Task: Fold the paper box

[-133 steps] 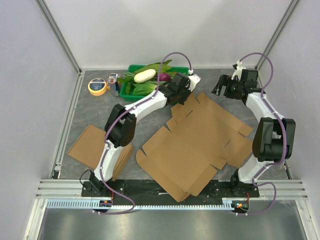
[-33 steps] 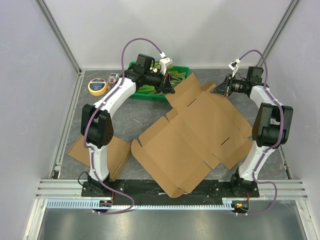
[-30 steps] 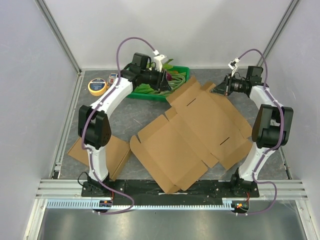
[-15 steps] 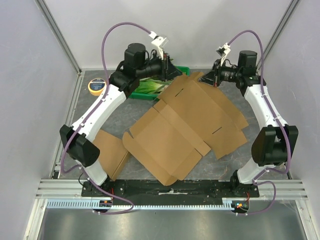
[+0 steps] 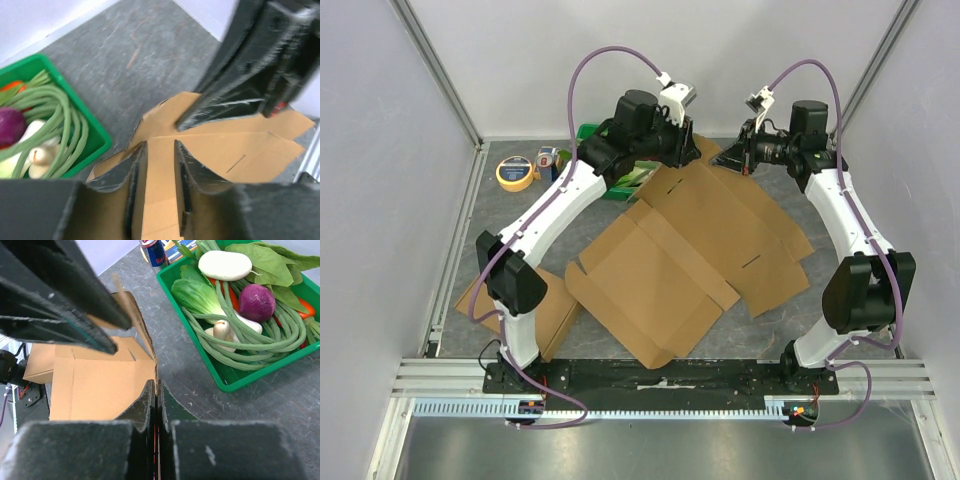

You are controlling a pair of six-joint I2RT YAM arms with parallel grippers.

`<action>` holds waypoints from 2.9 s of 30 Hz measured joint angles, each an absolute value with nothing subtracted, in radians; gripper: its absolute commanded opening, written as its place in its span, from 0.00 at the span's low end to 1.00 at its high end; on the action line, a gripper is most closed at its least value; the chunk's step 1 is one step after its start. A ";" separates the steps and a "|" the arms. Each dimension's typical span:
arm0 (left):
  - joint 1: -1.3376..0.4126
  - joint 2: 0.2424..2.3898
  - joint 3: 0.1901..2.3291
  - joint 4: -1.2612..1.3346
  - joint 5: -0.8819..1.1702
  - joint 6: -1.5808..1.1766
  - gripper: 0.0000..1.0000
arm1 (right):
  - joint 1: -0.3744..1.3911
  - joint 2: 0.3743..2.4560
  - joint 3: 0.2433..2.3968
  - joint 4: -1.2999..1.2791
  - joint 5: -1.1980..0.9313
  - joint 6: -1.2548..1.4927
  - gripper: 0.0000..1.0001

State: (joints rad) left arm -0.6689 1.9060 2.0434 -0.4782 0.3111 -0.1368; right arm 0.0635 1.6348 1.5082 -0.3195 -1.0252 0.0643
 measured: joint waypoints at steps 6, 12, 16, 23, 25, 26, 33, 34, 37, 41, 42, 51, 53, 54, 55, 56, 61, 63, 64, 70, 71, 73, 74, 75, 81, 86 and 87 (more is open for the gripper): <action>-0.669 1.892 2.023 -0.498 0.154 -0.176 0.50 | 0.064 1.633 1.508 -0.328 -1.022 0.064 0.00; -0.658 1.842 1.965 -0.450 0.150 -0.219 0.52 | 0.063 1.632 1.508 -0.328 -1.021 0.064 0.00; -0.620 1.822 1.971 -0.440 0.161 -0.259 0.32 | 0.063 1.631 1.508 -0.329 -1.020 0.064 0.00; -0.565 1.917 2.170 -0.487 0.255 -0.280 0.12 | 0.064 1.631 1.518 -0.332 -1.011 0.069 0.00; -0.587 1.934 2.173 -0.498 0.292 -0.277 0.12 | 0.065 1.631 1.529 -0.332 -1.005 0.075 0.00; -0.603 1.940 2.171 -0.504 0.302 -0.272 0.11 | 0.067 1.631 1.535 -0.332 -1.002 0.079 0.00; -0.710 1.993 2.159 -0.523 0.368 -0.237 0.14 | 0.080 1.631 1.545 -0.295 -0.988 0.144 0.00; -0.720 2.002 2.159 -0.524 0.371 -0.230 0.18 | 0.081 1.631 1.545 -0.278 -0.988 0.160 0.00; -0.734 2.014 2.159 -0.551 0.366 -0.218 0.37 | 0.081 1.631 1.545 -0.247 -0.985 0.180 0.00; -0.695 1.884 1.926 -0.467 0.359 -0.220 0.52 | 0.067 1.631 1.545 -0.234 -1.006 0.191 0.00; -0.668 1.808 1.812 -0.443 0.349 -0.220 0.53 | 0.061 1.631 1.545 -0.234 -1.019 0.192 0.00; -0.363 1.225 1.207 -0.271 0.233 -0.371 0.36 | 0.024 1.631 1.545 -0.248 -1.058 0.200 0.00; -0.313 1.261 1.206 -0.228 0.259 -0.418 0.31 | 0.024 1.631 1.545 -0.248 -1.071 0.200 0.00; -0.300 1.304 1.217 -0.214 0.281 -0.435 0.30 | 0.024 1.631 1.545 -0.248 -1.077 0.200 0.00; -0.294 1.356 1.236 -0.202 0.305 -0.448 0.29 | 0.026 1.631 1.545 -0.248 -1.082 0.201 0.00; -0.292 1.408 1.255 -0.195 0.324 -0.456 0.27 | 0.027 1.631 1.545 -0.248 -1.087 0.202 0.00; -0.295 1.709 1.419 -0.276 0.384 -0.482 0.15 | 0.029 1.631 1.546 -0.248 -1.102 0.207 0.00; -0.302 1.769 1.467 -0.306 0.397 -0.484 0.13 | 0.029 1.631 1.546 -0.248 -1.102 0.209 0.00; -0.304 1.780 1.474 -0.311 0.400 -0.484 0.12 | 0.029 1.631 1.546 -0.248 -1.102 0.210 0.00; -0.358 1.790 1.479 -0.311 0.448 -0.486 0.08 | 0.029 1.631 1.552 -0.247 -1.102 0.210 0.00; -0.365 1.791 1.476 -0.311 0.457 -0.488 0.08 | 0.027 1.631 1.556 -0.246 -1.102 0.211 0.00; -0.378 1.791 1.457 -0.294 0.477 -0.497 0.07 | 0.023 1.631 1.561 -0.239 -1.100 0.213 0.00; -0.385 1.790 1.439 -0.276 0.485 -0.505 0.07 | 0.023 1.631 1.562 -0.238 -1.100 0.214 0.00; -0.391 1.790 1.423 -0.263 0.494 -0.510 0.07 | 0.026 1.631 1.562 -0.237 -1.100 0.215 0.00; -0.436 1.788 1.303 -0.191 0.524 -0.549 0.09 | 0.044 1.631 1.561 -0.239 -1.097 0.225 0.00; -0.442 1.816 1.291 -0.145 0.513 -0.565 0.12 | 0.067 1.628 1.543 -0.217 -1.092 0.244 0.00; -0.440 1.827 1.293 -0.137 0.504 -0.566 0.17 | 0.072 1.626 1.538 -0.216 -1.089 0.244 0.00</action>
State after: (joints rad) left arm -0.4400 1.8271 1.2930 -0.1368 0.5041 -0.5655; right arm 0.0719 1.6260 1.5379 -0.2157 -1.0893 0.2443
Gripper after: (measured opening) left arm 0.107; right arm 0.012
